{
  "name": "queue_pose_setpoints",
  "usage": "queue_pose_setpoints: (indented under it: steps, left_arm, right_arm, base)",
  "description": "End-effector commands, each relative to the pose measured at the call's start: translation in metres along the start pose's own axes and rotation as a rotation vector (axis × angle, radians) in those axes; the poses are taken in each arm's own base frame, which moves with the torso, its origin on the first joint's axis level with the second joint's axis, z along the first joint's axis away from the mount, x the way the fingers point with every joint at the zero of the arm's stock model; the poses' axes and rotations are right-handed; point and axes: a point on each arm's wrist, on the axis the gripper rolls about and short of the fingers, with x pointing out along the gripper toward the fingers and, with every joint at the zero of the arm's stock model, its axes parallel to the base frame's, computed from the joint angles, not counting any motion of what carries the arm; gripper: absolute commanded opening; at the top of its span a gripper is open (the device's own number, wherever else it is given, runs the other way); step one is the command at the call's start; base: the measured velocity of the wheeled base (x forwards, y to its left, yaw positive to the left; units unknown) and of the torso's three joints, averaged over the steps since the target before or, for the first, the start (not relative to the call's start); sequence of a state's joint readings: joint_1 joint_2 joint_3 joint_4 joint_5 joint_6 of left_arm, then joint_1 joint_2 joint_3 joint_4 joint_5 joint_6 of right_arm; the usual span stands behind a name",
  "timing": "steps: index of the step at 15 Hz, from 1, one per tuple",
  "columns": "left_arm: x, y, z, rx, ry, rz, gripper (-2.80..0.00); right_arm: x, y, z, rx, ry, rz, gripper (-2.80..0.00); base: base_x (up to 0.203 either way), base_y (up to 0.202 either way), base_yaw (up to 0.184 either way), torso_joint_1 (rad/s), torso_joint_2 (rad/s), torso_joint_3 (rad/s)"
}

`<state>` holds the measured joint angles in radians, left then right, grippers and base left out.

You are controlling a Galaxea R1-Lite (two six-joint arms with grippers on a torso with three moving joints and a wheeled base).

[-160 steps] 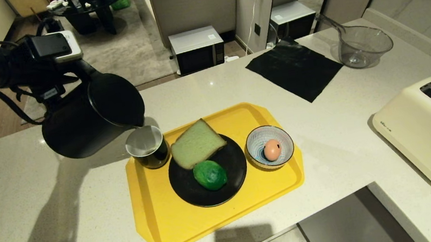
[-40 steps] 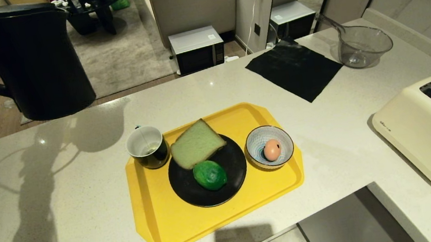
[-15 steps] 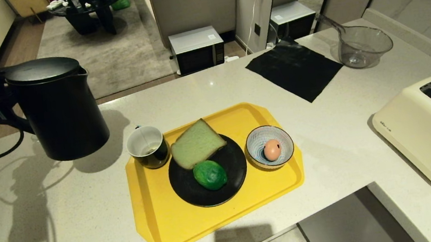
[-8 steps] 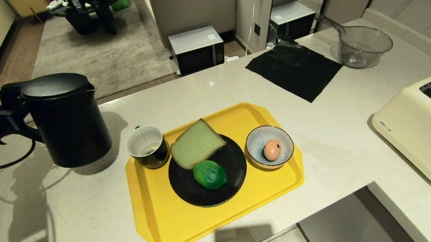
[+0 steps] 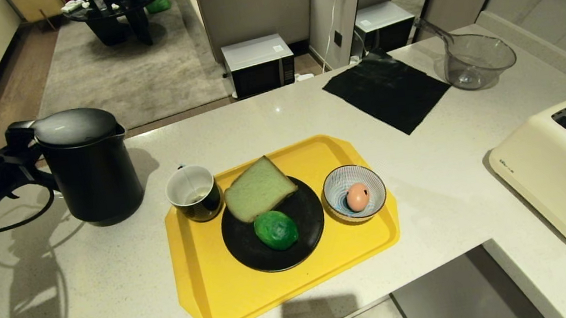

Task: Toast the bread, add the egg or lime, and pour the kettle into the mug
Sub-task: Put the kettle back

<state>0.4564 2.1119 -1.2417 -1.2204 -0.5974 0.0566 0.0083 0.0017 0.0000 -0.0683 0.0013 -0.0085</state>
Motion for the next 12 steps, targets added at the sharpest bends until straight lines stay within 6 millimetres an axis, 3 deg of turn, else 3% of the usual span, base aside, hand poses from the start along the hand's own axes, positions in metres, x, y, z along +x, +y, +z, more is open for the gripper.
queue_pose_setpoints:
  steps: [1, 12]
  left_arm:
    - [0.0010, -0.0010, -0.0079, -0.006, 0.007, -0.005, -2.80]
    - [-0.0012, -0.0029, -0.0139, -0.013, 0.011, -0.008, -2.80]
  right_arm:
    - [0.0016, 0.0001, -0.0077, -0.001, 0.027, 0.001, -2.80]
    - [0.0016, 0.0001, -0.0077, -0.001, 0.027, 0.000, -2.80]
  base:
    - [0.000, 0.000, 0.000, 0.000, 0.00, 0.000]
    - [0.000, 0.000, 0.000, 0.000, 0.00, 0.000]
